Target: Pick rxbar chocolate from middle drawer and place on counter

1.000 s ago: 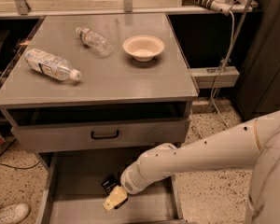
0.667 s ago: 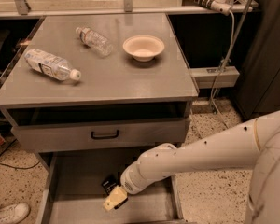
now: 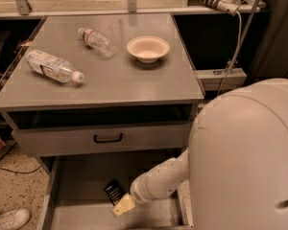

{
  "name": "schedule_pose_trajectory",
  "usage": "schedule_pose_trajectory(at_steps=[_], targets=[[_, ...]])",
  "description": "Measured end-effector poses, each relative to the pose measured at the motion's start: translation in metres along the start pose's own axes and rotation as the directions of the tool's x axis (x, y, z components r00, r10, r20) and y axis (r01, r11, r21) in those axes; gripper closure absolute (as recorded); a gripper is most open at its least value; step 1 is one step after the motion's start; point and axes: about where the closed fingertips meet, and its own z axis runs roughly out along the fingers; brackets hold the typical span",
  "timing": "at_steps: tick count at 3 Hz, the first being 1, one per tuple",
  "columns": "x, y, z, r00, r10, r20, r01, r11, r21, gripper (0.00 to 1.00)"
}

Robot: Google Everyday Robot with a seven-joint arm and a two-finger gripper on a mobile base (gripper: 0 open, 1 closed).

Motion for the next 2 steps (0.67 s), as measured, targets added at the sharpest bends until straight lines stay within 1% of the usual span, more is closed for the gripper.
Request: schedule_pose_trajectory(at_steps=[1, 2], targets=[[0.0, 0.0, 0.001, 1.0, 0.0, 0.001, 0.0, 1.0, 0.0, 0.0], [0.017, 0.015, 0.044, 0.999, 0.042, -0.005, -0.042, 0.9979, -0.05, 0.0]])
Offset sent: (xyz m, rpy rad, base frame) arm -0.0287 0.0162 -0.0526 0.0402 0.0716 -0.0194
